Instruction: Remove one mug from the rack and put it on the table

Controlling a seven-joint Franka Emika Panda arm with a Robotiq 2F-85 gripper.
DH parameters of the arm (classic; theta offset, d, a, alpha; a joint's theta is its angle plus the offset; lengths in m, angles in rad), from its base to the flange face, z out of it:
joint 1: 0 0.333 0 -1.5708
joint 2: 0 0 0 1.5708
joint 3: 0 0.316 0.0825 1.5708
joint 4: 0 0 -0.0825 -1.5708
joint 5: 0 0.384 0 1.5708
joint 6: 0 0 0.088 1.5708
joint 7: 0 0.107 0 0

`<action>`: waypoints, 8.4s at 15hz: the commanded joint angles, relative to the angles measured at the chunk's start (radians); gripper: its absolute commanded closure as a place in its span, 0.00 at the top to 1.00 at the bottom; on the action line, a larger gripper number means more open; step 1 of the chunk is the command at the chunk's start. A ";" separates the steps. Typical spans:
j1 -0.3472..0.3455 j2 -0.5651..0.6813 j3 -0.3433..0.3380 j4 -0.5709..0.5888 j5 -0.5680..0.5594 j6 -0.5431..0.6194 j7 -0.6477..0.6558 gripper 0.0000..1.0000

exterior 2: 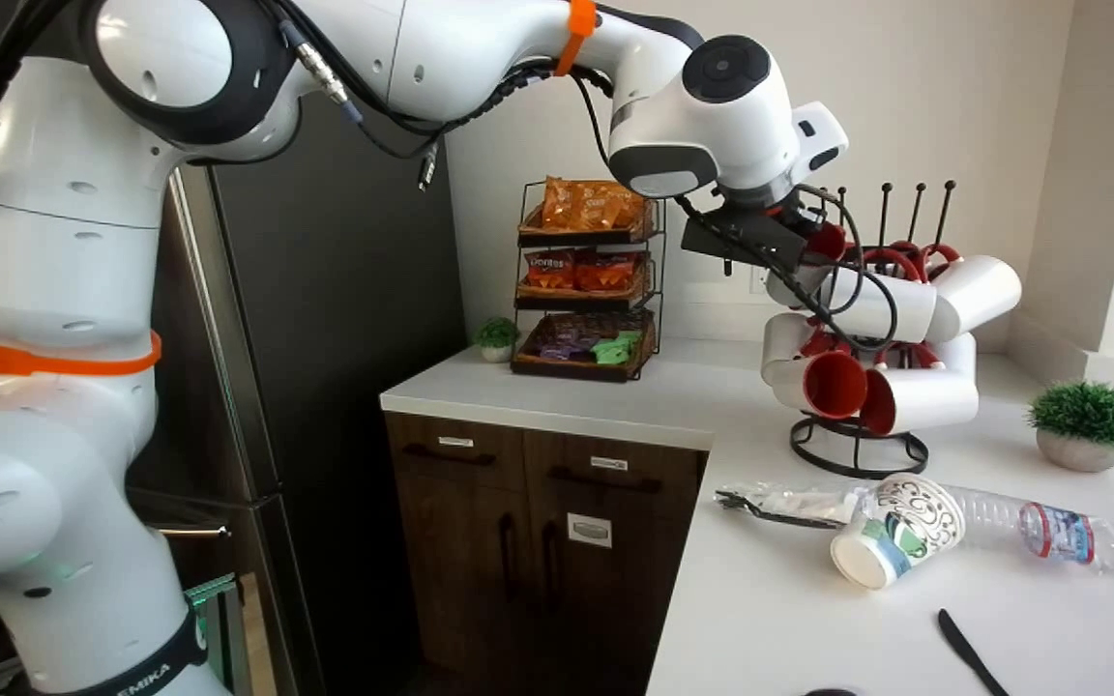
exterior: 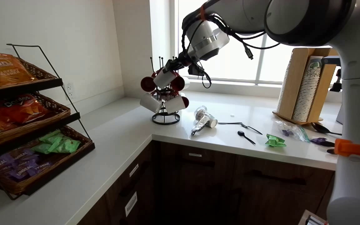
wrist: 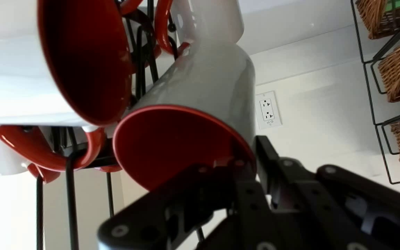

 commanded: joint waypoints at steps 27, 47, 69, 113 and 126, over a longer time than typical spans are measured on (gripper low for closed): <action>-0.015 0.059 0.002 0.014 -0.022 -0.021 -0.026 0.07; -0.040 0.098 0.009 0.013 -0.012 -0.027 -0.051 0.71; -0.049 0.051 0.029 0.033 0.015 -0.068 -0.070 0.03; -0.109 0.049 -0.009 0.208 0.168 -0.524 0.132 0.03; -0.023 -0.331 -0.075 -0.112 -0.571 -0.514 0.215 0.03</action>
